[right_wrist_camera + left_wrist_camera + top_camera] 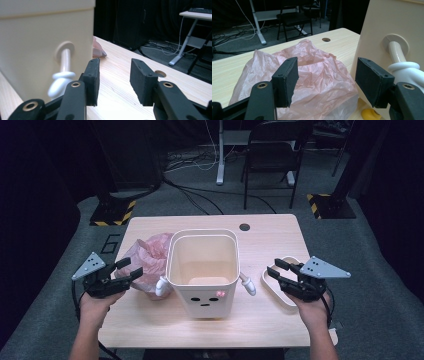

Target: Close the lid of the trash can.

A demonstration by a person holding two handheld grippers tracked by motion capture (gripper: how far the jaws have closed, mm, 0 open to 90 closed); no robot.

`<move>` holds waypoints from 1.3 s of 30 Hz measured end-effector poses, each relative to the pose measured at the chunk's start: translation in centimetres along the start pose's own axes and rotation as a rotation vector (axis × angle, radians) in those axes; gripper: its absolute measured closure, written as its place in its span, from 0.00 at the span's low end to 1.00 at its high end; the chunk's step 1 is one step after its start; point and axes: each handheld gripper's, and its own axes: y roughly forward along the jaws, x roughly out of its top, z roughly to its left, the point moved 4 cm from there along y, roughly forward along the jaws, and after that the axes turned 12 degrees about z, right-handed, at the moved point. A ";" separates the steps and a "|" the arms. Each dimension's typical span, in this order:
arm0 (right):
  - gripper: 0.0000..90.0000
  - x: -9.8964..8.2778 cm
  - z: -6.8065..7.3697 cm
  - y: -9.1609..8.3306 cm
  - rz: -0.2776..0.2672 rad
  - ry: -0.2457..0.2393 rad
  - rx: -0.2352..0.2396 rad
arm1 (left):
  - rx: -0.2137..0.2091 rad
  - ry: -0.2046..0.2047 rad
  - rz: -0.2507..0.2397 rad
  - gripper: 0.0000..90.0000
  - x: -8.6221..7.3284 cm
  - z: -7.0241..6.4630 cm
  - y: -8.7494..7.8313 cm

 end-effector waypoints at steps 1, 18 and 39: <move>0.65 -0.2 -0.1 0.1 0.002 0.002 -0.002 | 0.004 0.002 0.001 0.39 0.0 0.0 0.0; 0.63 -3.5 -1.7 2.2 0.070 0.013 -0.049 | 0.023 0.016 0.016 0.40 0.0 -0.1 0.4; 0.63 -8.2 -4.0 4.2 0.163 0.051 -0.123 | 0.030 0.007 0.009 0.41 0.0 -0.1 0.2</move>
